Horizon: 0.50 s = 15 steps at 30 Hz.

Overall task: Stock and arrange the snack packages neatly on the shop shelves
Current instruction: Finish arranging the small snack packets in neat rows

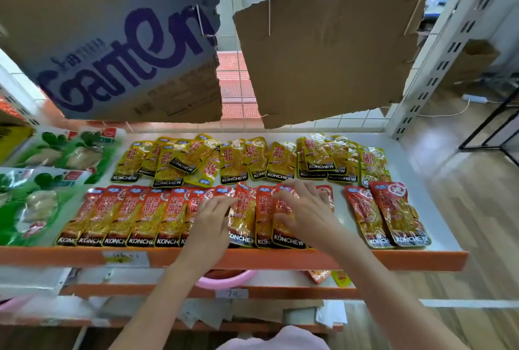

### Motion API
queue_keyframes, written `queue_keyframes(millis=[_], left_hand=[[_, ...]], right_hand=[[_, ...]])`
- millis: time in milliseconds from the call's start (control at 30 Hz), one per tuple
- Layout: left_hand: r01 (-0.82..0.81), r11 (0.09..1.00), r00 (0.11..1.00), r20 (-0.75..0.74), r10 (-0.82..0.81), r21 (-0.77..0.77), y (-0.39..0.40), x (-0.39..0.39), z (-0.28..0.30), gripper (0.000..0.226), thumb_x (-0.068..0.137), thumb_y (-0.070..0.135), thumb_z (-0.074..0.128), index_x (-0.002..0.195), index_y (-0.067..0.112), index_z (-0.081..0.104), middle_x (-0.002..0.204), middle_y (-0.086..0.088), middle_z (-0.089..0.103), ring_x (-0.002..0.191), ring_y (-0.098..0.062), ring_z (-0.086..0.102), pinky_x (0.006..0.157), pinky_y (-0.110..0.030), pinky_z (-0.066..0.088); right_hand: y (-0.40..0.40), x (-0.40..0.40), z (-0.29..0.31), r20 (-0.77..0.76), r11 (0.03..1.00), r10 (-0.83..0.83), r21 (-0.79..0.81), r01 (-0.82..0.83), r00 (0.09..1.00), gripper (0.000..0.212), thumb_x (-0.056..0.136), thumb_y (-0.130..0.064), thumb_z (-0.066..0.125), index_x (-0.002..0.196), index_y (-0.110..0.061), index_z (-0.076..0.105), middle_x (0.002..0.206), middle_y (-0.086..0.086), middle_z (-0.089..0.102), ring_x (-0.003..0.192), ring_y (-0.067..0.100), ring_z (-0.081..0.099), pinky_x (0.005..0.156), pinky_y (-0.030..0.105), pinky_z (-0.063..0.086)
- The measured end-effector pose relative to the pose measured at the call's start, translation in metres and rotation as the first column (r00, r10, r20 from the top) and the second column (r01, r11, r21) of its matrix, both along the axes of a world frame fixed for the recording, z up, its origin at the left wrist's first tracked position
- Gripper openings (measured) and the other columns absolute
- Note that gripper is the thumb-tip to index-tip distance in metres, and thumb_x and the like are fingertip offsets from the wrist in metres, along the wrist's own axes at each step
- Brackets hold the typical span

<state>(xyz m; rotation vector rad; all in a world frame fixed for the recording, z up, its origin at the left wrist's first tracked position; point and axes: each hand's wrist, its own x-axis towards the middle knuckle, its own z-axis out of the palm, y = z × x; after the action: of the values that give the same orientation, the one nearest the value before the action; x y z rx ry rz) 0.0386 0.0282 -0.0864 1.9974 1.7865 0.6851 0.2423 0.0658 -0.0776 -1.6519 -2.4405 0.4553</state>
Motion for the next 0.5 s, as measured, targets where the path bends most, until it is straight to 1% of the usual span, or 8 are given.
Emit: queue_keyframes(millis=[67,133,200,300,400,433,467,500], left_hand=[[0.015,1.0,1.0,0.005,-0.015,0.007,-0.001,-0.003,0.001,0.048,0.088,-0.008,0.045,0.131,0.013,0.05,0.131,0.002,0.049,0.125,-0.012,0.033,0.104,-0.016,0.019],[0.032,0.999,0.999,-0.01,-0.032,0.009,-0.001,-0.006,0.0,0.046,0.088,-0.005,0.05,0.13,0.014,0.05,0.129,0.003,0.05,0.122,-0.012,0.034,0.102,-0.017,0.021],[0.051,0.999,0.998,-0.041,-0.051,0.006,-0.002,-0.008,-0.003,0.046,0.088,-0.002,0.051,0.131,0.014,0.049,0.128,0.004,0.048,0.12,-0.012,0.032,0.1,-0.016,0.02],[0.071,0.997,0.994,-0.081,-0.072,-0.008,-0.001,-0.009,-0.006,0.047,0.089,0.0,0.051,0.134,0.014,0.046,0.126,0.004,0.045,0.118,-0.012,0.03,0.101,-0.017,0.019],[0.034,0.999,0.999,-0.007,-0.034,0.024,0.003,-0.005,-0.001,0.039,0.092,0.007,0.05,0.13,0.014,0.049,0.12,0.004,0.044,0.117,-0.01,0.033,0.101,-0.017,0.023],[0.037,0.998,0.999,-0.003,-0.037,0.045,0.006,-0.003,0.001,0.038,0.093,0.012,0.052,0.131,0.014,0.049,0.123,0.003,0.043,0.12,-0.012,0.033,0.102,-0.018,0.023],[0.064,0.997,0.998,-0.025,-0.063,0.047,0.009,-0.001,0.003,0.041,0.093,0.018,0.053,0.134,0.015,0.046,0.131,0.002,0.041,0.127,-0.013,0.032,0.105,-0.02,0.022],[0.113,0.993,0.992,-0.063,-0.111,0.024,0.014,0.001,0.004,0.047,0.094,0.023,0.053,0.139,0.016,0.04,0.142,0.002,0.034,0.134,-0.014,0.026,0.109,-0.023,0.02]], right_hand=[[0.004,-0.013,-0.007,0.002,0.997,0.057,-0.043,-0.057,0.998,0.049,0.09,-0.056,0.041,0.136,-0.041,0.033,0.153,-0.01,0.014,0.141,0.017,0.003,0.11,0.055,0.007],[0.007,-0.02,-0.016,0.028,0.994,0.066,-0.091,-0.063,0.997,0.055,0.088,-0.065,0.034,0.139,-0.049,0.022,0.156,-0.013,0.005,0.143,0.019,-0.005,0.11,0.06,-0.001],[0.007,-0.021,-0.024,0.067,0.992,0.069,-0.11,-0.061,0.995,0.06,0.084,-0.071,0.03,0.139,-0.053,0.014,0.156,-0.014,0.003,0.143,0.019,-0.007,0.109,0.062,-0.006],[0.007,-0.021,-0.029,0.109,0.994,0.069,-0.088,-0.06,0.992,0.065,0.082,-0.073,0.033,0.14,-0.053,0.008,0.154,-0.014,0.005,0.143,0.019,-0.007,0.109,0.061,-0.009],[0.006,-0.02,-0.028,0.129,0.993,0.086,-0.093,-0.075,0.988,0.068,0.081,-0.074,0.031,0.14,-0.053,0.004,0.155,-0.016,0.001,0.143,0.017,-0.008,0.109,0.06,-0.01],[0.005,-0.019,-0.026,0.114,0.992,0.092,-0.094,-0.082,0.989,0.069,0.081,-0.074,0.028,0.141,-0.052,0.003,0.155,-0.016,-0.001,0.143,0.016,-0.008,0.11,0.059,-0.01],[0.004,-0.018,-0.024,0.08,0.993,0.084,-0.086,-0.077,0.993,0.067,0.082,-0.073,0.026,0.142,-0.051,0.004,0.155,-0.017,-0.003,0.144,0.014,-0.008,0.111,0.057,-0.009],[0.003,-0.015,-0.022,0.026,0.997,0.054,-0.064,-0.052,0.998,0.063,0.086,-0.068,0.026,0.143,-0.049,0.006,0.155,-0.017,-0.002,0.144,0.012,-0.005,0.112,0.053,-0.008]])
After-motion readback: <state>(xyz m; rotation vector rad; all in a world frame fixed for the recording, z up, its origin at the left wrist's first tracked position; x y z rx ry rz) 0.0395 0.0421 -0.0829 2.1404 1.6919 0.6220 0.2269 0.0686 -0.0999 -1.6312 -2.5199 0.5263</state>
